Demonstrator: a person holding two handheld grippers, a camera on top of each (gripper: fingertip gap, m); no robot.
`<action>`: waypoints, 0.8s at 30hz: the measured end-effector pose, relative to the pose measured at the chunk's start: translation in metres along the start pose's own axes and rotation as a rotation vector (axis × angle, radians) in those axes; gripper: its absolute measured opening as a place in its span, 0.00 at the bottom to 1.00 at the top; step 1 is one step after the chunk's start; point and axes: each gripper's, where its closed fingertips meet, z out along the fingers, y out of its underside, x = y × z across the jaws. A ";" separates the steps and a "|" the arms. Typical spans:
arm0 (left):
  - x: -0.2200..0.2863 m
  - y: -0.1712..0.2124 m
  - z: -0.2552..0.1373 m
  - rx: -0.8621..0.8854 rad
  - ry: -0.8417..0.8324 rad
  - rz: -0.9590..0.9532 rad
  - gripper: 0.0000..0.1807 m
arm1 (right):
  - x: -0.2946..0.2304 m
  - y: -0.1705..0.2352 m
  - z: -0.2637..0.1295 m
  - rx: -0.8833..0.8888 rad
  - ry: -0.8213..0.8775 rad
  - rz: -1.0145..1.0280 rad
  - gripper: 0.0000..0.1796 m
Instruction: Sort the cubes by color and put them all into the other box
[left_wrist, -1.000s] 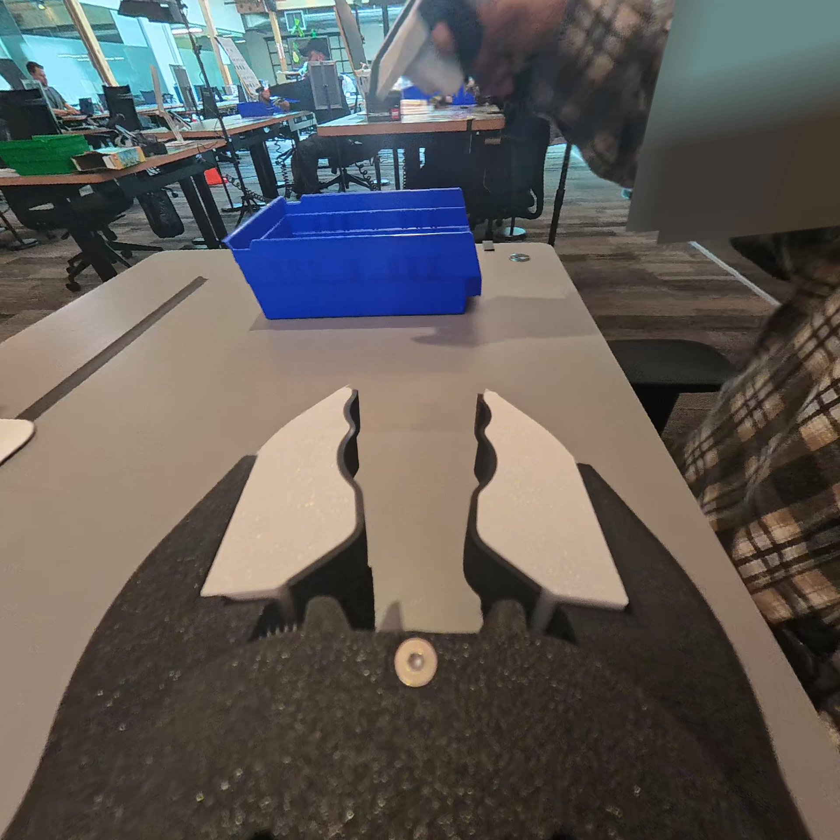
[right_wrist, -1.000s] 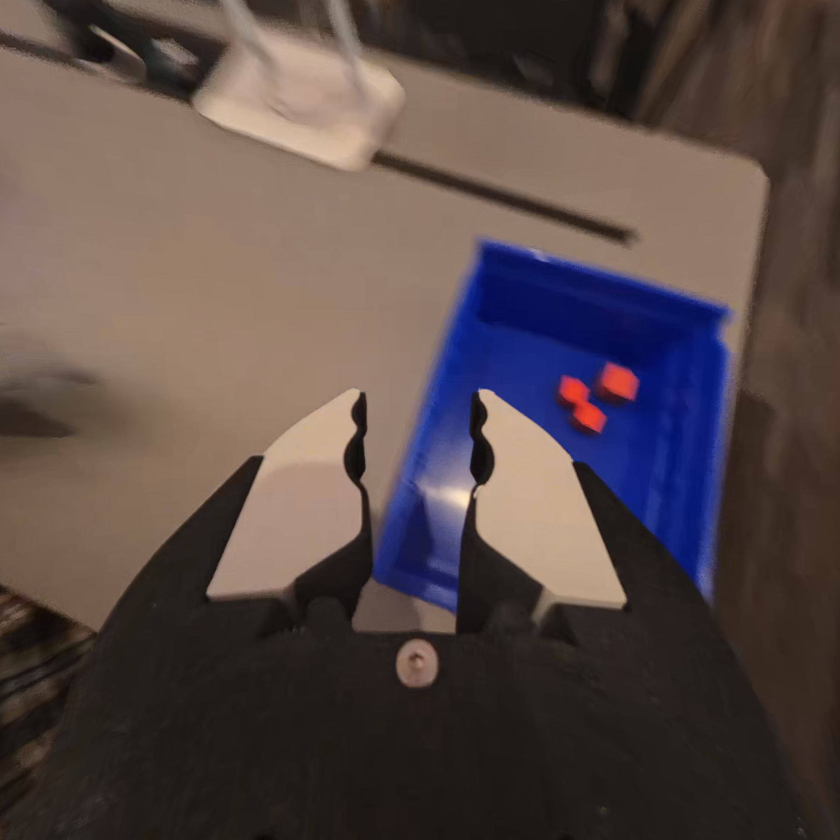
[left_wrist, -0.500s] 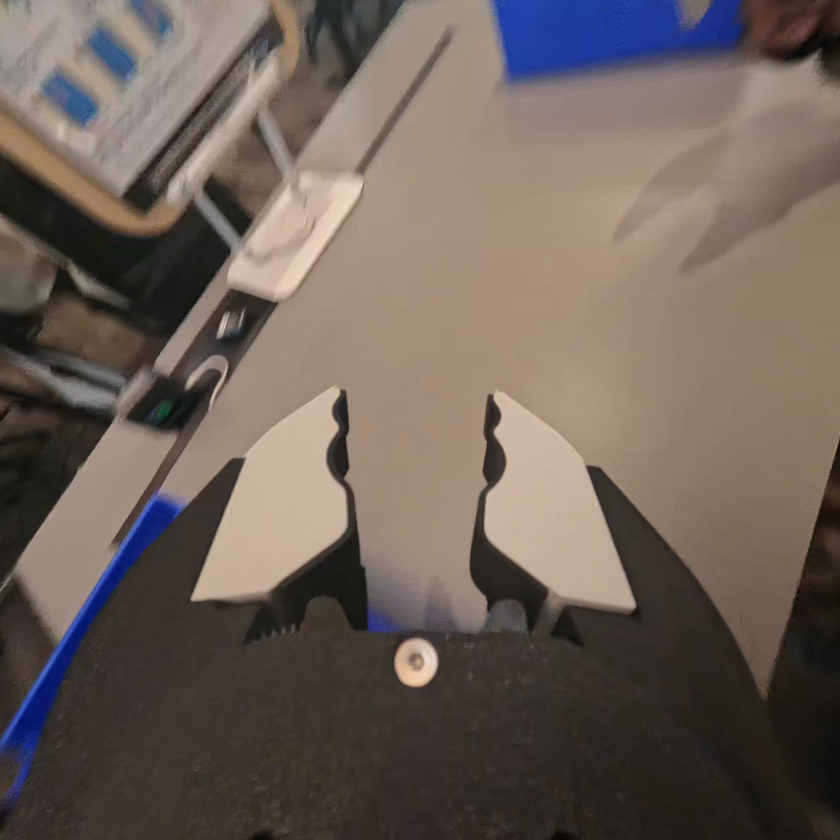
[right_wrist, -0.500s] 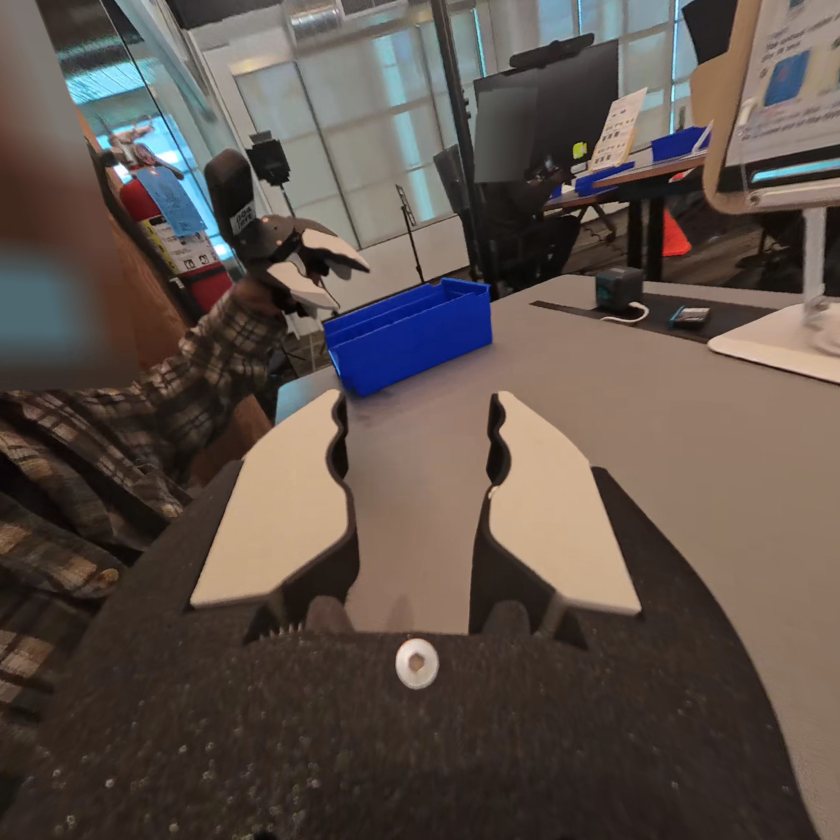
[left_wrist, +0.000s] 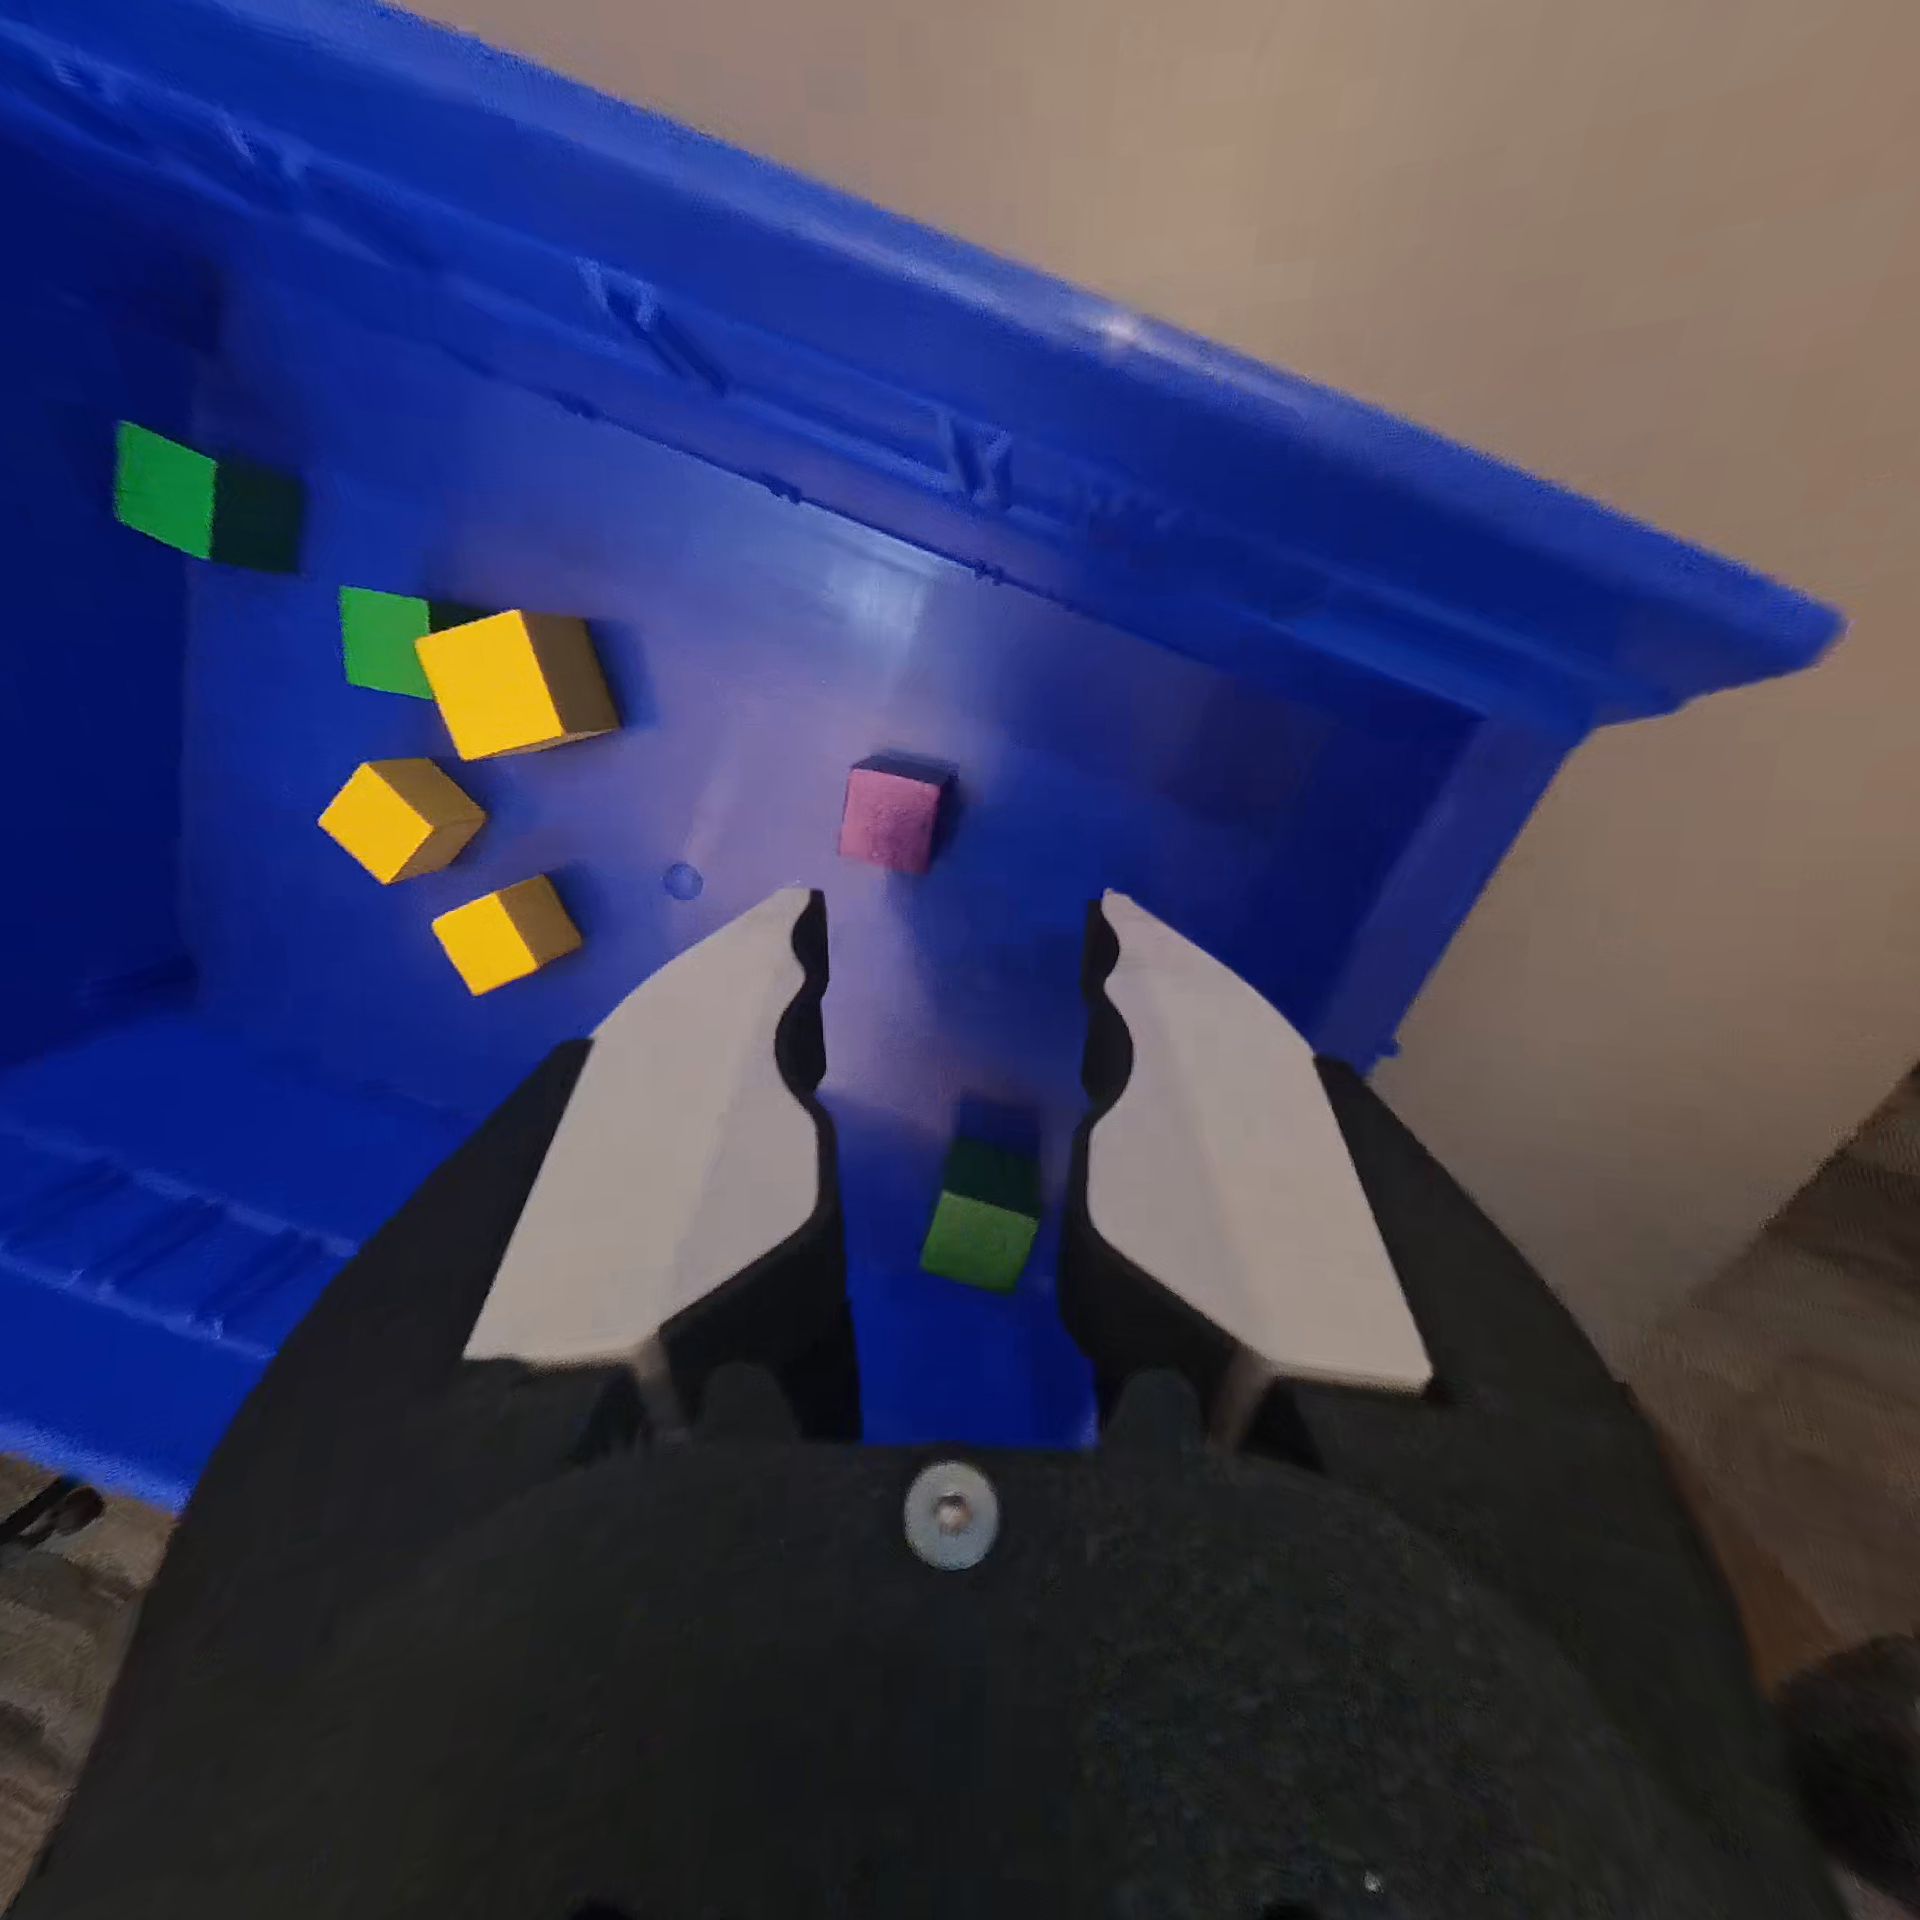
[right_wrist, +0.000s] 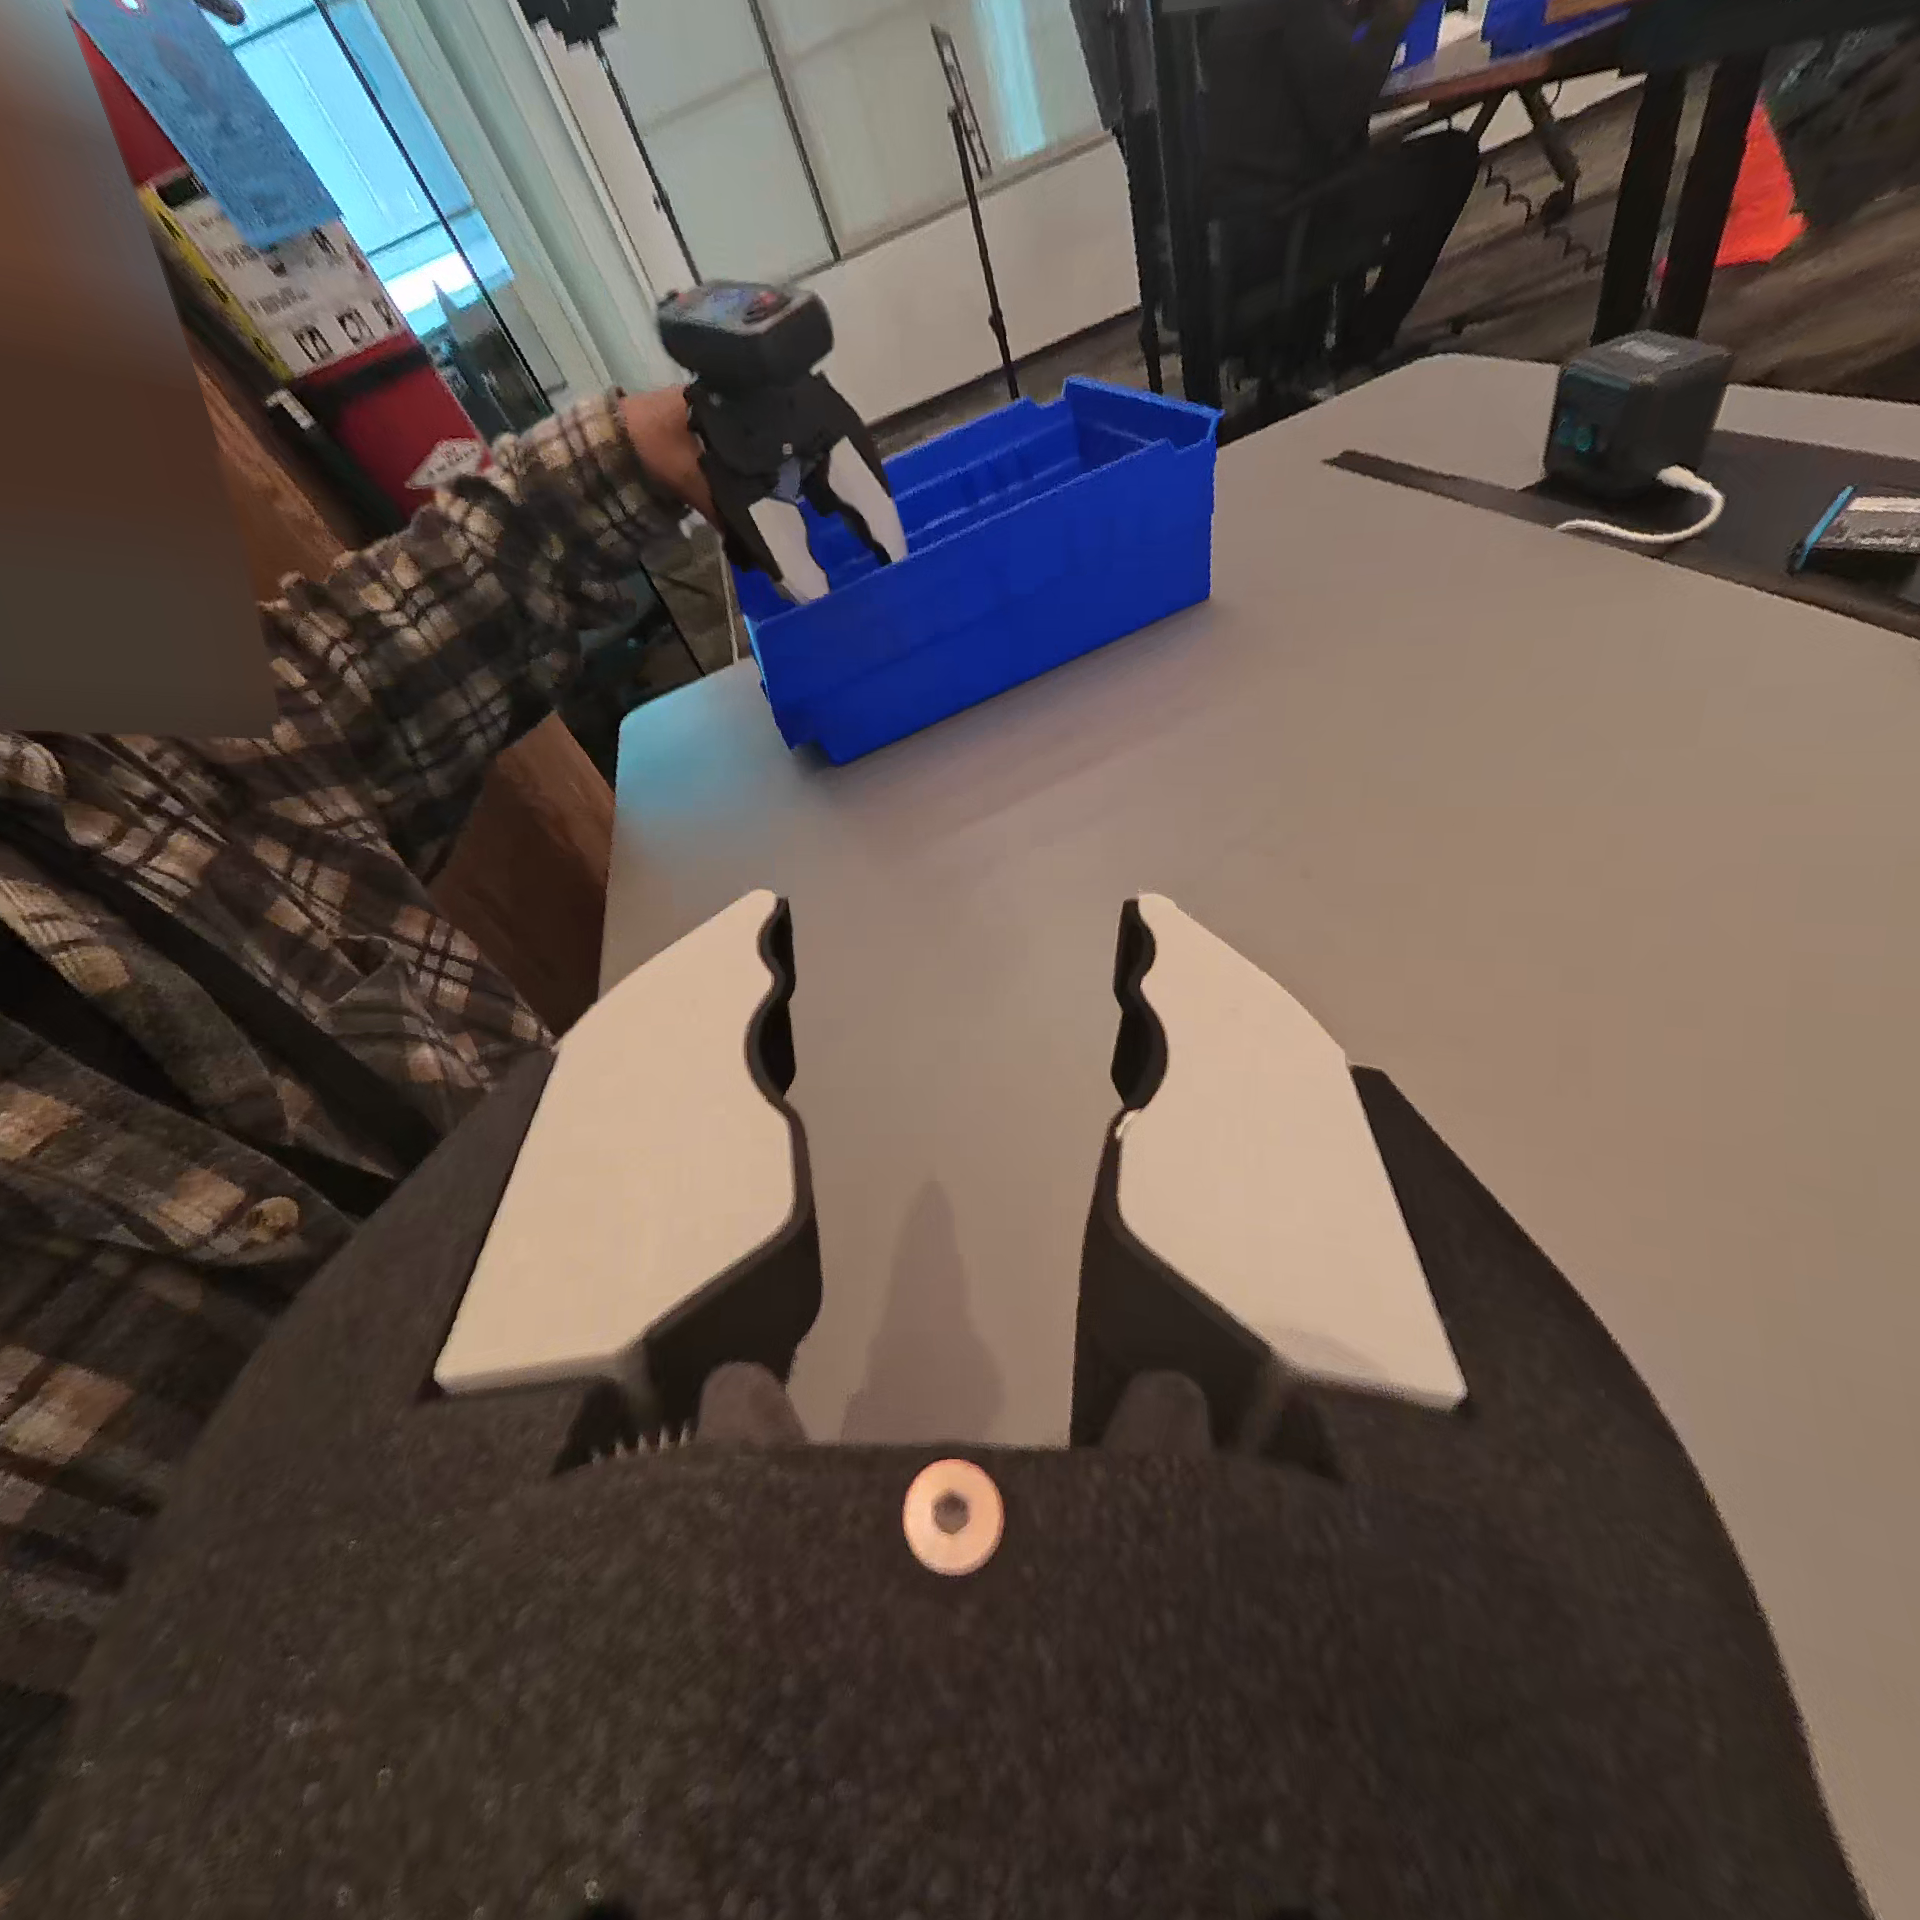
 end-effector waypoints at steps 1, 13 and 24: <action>-0.003 0.001 0.006 -0.012 0.005 0.011 0.25 | 0.000 0.000 0.004 -0.017 0.003 -0.004 0.33; -0.012 0.008 0.046 -0.110 0.051 0.055 0.13 | 0.004 -0.002 0.022 -0.076 0.020 -0.001 0.34; 0.001 -0.163 -0.122 0.784 -0.328 0.021 0.12 | 0.002 -0.026 0.006 0.149 -0.139 0.317 0.34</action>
